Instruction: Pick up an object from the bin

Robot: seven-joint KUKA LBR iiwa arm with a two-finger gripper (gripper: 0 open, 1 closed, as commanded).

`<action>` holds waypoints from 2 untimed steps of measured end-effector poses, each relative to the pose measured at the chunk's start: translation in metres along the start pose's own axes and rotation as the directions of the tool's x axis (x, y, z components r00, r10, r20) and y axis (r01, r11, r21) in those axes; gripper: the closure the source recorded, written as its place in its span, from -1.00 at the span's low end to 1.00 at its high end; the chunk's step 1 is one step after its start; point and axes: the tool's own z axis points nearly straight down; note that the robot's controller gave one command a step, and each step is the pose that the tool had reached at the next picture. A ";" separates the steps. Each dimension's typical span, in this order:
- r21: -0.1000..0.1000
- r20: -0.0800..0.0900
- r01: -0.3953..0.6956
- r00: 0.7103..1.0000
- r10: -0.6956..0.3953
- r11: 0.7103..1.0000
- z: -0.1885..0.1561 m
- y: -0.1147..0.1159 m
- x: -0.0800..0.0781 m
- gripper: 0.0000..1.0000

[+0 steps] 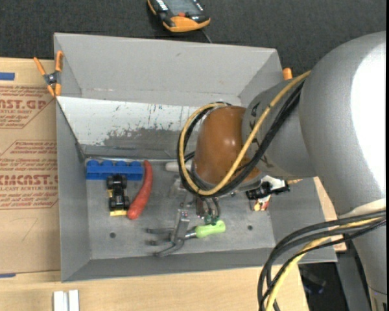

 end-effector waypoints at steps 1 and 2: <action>0.000 0.000 0.000 1.000 0.000 1.000 0.000 0.000 0.000 -1.00; 0.000 -0.002 0.289 0.957 -0.289 0.957 -0.003 -0.019 0.016 -1.00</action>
Offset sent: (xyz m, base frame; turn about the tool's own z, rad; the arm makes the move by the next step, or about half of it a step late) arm -0.0186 -0.0169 0.0040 -0.3021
